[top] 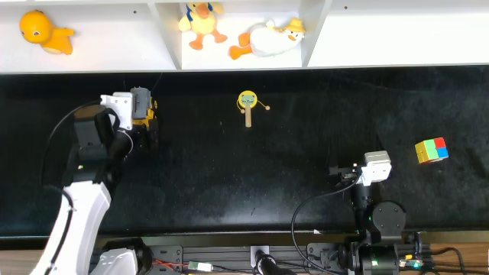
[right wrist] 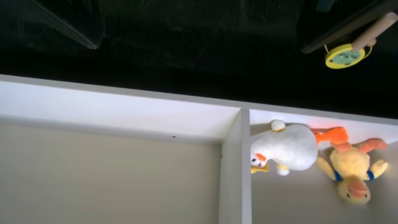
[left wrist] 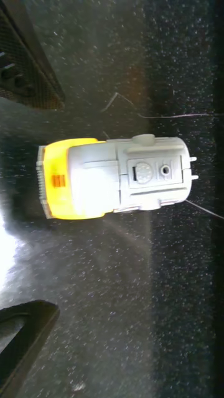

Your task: Store Toys

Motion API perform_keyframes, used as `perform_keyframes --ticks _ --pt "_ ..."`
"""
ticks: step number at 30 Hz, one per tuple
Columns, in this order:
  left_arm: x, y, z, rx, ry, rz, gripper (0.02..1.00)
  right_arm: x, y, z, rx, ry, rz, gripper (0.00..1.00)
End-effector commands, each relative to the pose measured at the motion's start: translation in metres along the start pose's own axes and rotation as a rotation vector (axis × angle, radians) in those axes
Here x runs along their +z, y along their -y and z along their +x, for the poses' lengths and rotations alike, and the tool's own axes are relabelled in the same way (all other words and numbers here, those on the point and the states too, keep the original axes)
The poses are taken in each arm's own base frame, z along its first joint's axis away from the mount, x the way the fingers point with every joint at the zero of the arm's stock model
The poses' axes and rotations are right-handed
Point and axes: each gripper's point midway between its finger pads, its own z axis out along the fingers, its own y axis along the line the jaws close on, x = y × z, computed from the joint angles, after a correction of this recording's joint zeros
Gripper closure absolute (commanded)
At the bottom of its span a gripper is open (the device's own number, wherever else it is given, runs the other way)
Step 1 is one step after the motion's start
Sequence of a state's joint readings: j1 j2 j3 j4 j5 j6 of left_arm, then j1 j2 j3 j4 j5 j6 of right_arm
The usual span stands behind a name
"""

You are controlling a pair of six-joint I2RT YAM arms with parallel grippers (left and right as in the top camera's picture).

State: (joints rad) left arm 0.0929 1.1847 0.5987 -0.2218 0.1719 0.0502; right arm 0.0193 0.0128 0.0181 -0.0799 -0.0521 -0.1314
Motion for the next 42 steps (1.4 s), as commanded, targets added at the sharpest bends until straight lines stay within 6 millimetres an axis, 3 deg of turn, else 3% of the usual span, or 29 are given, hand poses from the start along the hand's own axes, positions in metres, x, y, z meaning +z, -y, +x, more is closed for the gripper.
perform_keyframes --ticks 1,12,37,42 --pt "0.010 0.002 0.004 -0.018 -0.016 0.013 0.020 0.000 0.000 0.003 -0.003 0.000 0.001 0.005" --pt "0.016 -0.016 0.005 -0.018 -0.020 -0.082 0.020 0.000 0.000 0.003 -0.003 0.000 0.001 0.005" --pt "0.031 -0.019 0.005 -0.017 -0.016 -0.086 0.018 0.000 0.000 0.003 -0.003 0.000 0.001 0.005" --pt "0.031 -0.023 0.005 0.001 -0.020 -0.104 0.095 0.000 0.000 0.003 -0.003 0.000 0.001 0.005"
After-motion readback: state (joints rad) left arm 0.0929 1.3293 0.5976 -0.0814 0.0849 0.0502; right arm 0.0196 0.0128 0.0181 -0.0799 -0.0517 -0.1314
